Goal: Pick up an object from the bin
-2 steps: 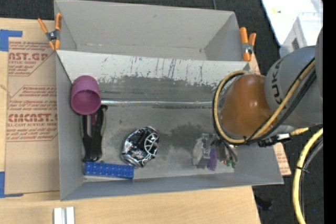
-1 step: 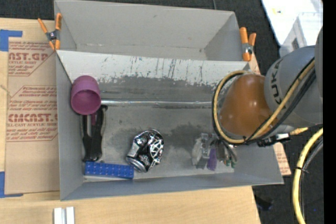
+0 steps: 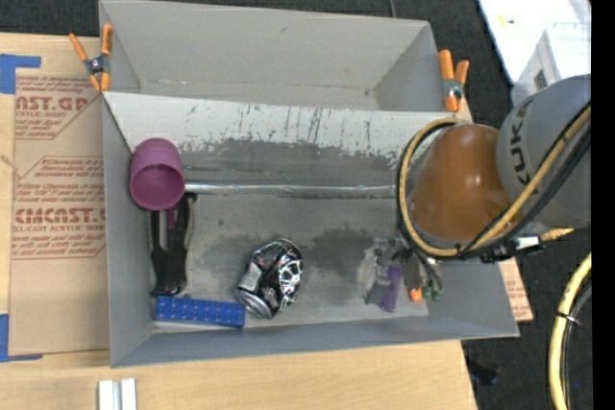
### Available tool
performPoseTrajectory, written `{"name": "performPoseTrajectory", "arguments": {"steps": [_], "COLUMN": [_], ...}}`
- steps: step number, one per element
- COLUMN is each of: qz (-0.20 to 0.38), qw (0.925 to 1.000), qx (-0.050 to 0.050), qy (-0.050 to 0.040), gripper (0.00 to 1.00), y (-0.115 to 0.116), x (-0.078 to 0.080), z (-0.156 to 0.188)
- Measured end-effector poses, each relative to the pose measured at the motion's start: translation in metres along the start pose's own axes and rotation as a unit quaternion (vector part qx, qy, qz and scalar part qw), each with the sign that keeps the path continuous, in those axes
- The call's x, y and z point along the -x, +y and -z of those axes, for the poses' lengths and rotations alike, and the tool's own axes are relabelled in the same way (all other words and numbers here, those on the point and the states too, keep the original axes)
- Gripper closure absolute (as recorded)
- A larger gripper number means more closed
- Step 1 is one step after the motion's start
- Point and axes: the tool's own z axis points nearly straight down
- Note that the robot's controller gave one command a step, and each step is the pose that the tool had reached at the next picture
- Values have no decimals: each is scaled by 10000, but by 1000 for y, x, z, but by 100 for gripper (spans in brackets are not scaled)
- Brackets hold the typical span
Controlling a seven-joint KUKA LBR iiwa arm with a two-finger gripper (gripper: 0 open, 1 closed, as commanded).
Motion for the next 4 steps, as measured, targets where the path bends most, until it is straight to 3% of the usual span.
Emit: {"name": "performPoseTrajectory", "arguments": {"steps": [3,4], "qz": [3,5], "qw": [10000,10000], "qx": [7,7], "qy": [4,31], "gripper": [100,100], "y": [1,1], "x": [0,-1], "z": [81,129]}}
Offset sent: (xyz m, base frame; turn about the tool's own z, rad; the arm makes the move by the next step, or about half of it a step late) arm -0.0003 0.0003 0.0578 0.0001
